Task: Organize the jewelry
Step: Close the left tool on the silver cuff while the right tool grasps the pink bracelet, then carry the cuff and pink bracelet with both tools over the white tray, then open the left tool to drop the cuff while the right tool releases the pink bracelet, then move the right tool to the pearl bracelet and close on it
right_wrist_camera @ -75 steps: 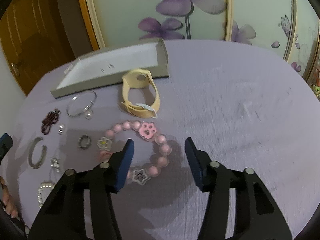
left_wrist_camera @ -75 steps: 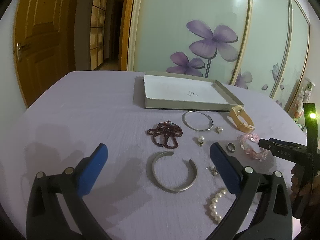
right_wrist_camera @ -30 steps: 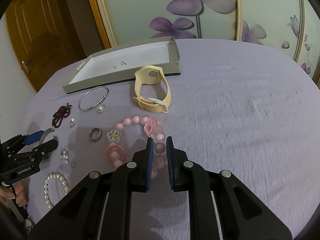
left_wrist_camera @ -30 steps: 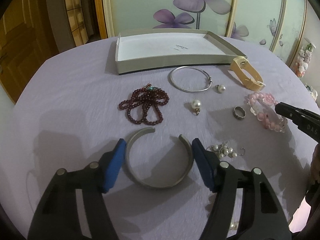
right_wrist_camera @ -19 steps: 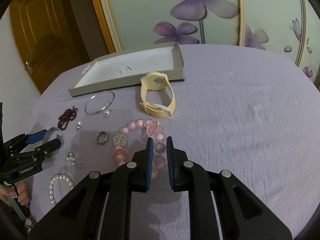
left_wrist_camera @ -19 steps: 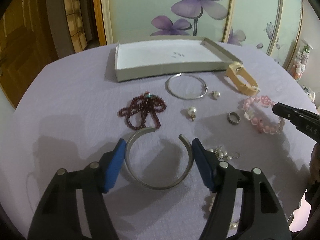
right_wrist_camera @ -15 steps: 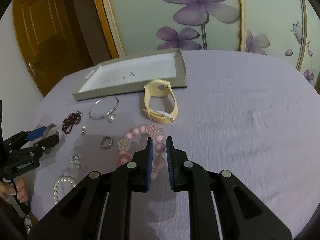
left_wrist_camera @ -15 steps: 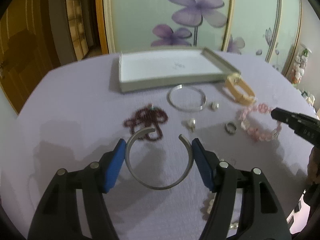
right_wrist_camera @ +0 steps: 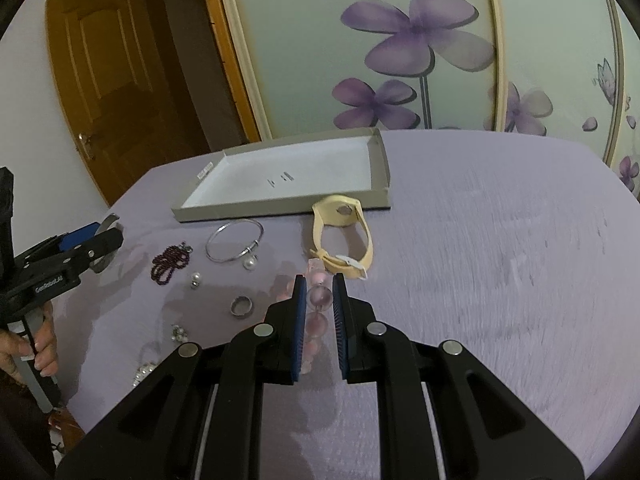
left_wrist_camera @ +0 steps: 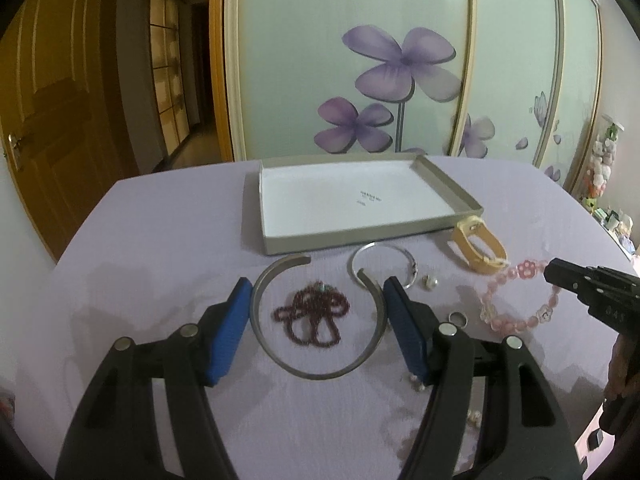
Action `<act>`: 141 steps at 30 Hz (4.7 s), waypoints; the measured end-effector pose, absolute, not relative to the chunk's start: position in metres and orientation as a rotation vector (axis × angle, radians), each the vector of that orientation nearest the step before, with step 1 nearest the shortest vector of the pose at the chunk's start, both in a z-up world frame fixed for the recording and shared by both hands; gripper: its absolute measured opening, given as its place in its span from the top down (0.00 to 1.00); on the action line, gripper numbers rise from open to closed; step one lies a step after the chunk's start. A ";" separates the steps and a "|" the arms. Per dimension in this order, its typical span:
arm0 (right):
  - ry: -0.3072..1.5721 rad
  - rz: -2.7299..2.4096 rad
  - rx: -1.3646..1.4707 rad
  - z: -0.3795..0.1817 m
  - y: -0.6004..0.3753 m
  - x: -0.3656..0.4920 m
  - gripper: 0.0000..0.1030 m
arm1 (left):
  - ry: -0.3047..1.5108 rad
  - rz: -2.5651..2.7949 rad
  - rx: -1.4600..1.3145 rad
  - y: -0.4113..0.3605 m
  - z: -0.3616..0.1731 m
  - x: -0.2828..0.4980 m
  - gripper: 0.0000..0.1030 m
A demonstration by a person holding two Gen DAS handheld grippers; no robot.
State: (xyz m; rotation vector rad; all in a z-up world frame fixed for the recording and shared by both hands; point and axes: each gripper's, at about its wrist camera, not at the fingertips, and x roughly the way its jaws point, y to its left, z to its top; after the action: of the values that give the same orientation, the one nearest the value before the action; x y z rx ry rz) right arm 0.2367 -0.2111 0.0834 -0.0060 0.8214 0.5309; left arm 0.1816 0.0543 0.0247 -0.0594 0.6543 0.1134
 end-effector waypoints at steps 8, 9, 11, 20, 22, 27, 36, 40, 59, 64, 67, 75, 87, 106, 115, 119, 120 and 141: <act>0.816 0.550 -0.009 0.089 -0.208 0.236 0.87 | 0.628 0.109 -0.059 0.050 0.032 0.185 0.35; 0.813 0.552 -0.011 0.090 -0.207 0.236 0.87 | 0.625 0.108 -0.060 0.050 0.033 0.186 0.35; 0.806 0.555 -0.017 0.093 -0.207 0.237 0.87 | 0.618 0.106 -0.065 0.050 0.037 0.188 0.35; 0.789 0.546 -0.041 0.104 -0.205 0.244 0.87 | 0.588 0.110 -0.085 0.052 0.048 0.201 0.35; 0.789 0.542 -0.042 0.107 -0.205 0.247 0.87 | 0.581 0.114 -0.091 0.053 0.050 0.205 0.35; 0.781 0.533 -0.048 0.115 -0.205 0.257 0.87 | 0.568 0.122 -0.087 0.053 0.054 0.218 0.35; 0.743 0.525 -0.064 0.132 -0.201 0.276 0.87 | 0.557 0.122 -0.100 0.057 0.054 0.246 0.35; 0.739 0.516 -0.073 0.136 -0.196 0.295 0.87 | 0.563 0.118 -0.107 0.060 0.052 0.264 0.35; 0.760 0.540 -0.113 0.119 -0.150 0.378 0.87 | 0.594 0.131 -0.109 0.076 0.029 0.366 0.35; 0.789 0.565 -0.116 0.102 -0.139 0.394 0.87 | 0.630 0.139 -0.115 0.084 0.014 0.389 0.35; 0.797 0.579 -0.114 0.095 -0.133 0.400 0.87 | 0.643 0.147 -0.114 0.089 0.008 0.398 0.35; 0.792 0.596 -0.149 0.085 -0.123 0.403 0.74 | 0.655 0.151 -0.106 0.094 0.000 0.408 0.35; 0.784 0.604 -0.126 0.086 -0.127 0.394 0.50 | 0.670 0.133 -0.093 0.086 -0.008 0.420 0.35; 0.803 0.595 -0.099 0.084 -0.132 0.386 0.48 | 0.631 0.121 -0.067 0.075 0.008 0.411 0.20; 0.791 0.601 -0.068 0.096 -0.145 0.356 0.45 | 0.551 0.136 -0.043 0.069 0.033 0.365 0.17; 0.794 0.622 -0.059 0.102 -0.150 0.330 0.45 | 0.527 0.140 -0.042 0.069 0.043 0.338 0.16; 0.794 0.626 -0.058 0.103 -0.151 0.325 0.45 | 0.524 0.140 -0.044 0.069 0.044 0.331 0.16; 0.873 0.733 -0.094 0.051 -0.143 0.137 0.44 | 0.508 0.219 -0.101 0.096 0.035 0.148 0.14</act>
State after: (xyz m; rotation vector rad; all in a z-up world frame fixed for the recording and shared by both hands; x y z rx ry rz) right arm 0.1373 -0.1427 0.0508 -0.0944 0.8725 0.7334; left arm 0.1484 0.0958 0.0347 -0.1010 0.5084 0.2189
